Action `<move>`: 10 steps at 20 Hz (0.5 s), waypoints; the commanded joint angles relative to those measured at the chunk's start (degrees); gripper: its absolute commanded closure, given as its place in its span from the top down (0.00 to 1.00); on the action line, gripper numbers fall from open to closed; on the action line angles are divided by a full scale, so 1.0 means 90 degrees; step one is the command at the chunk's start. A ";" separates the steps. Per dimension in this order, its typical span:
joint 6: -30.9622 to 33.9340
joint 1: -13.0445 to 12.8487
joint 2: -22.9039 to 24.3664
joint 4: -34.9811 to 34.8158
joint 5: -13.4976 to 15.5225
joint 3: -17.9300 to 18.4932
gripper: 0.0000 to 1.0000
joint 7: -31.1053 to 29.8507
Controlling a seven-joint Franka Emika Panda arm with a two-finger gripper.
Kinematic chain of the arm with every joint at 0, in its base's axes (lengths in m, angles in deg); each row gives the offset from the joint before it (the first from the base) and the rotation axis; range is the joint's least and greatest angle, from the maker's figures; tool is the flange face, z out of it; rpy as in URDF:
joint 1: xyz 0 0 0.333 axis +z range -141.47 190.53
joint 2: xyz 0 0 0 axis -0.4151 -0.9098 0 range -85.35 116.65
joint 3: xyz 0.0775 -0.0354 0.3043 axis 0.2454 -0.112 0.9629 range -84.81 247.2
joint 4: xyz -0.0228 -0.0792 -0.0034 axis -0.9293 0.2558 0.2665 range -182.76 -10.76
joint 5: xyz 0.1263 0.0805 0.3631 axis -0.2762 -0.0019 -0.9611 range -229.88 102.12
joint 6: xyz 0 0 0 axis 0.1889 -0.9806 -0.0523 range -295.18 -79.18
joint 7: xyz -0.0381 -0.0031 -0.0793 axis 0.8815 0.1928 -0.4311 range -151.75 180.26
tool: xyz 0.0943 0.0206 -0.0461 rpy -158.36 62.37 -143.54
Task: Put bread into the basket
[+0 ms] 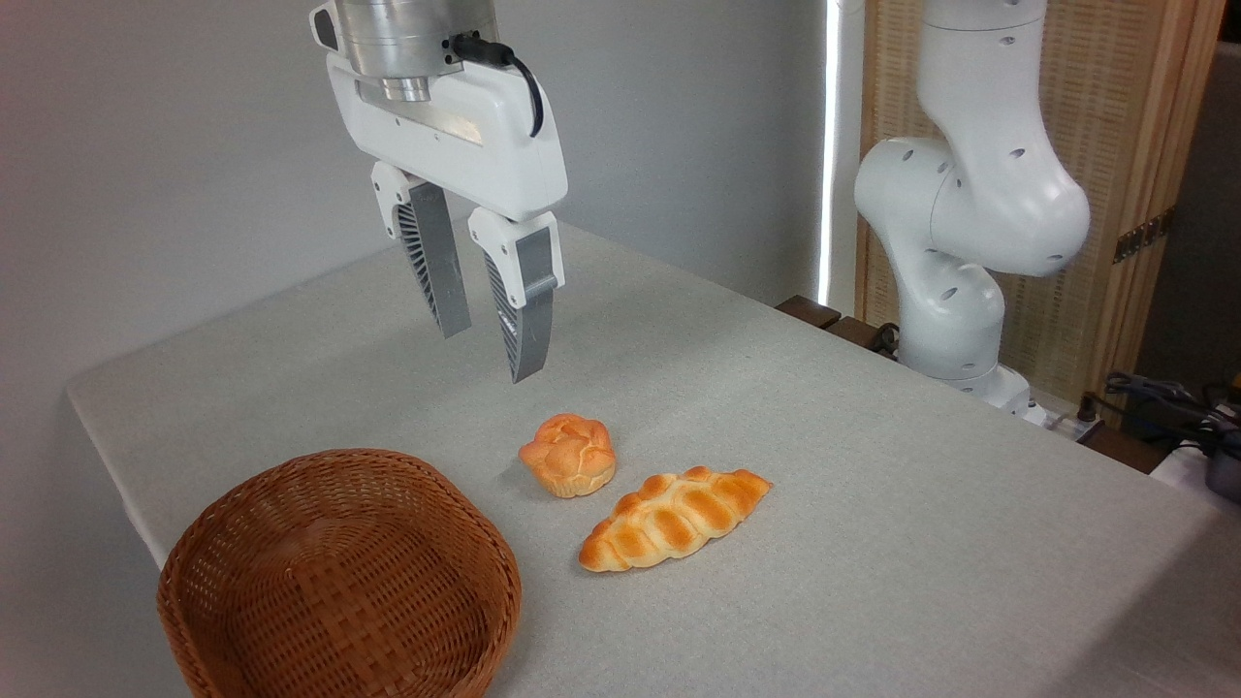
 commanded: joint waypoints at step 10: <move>-0.0333 0.0029 0.0591 -0.1259 -0.0068 -0.0212 1.00 0.0165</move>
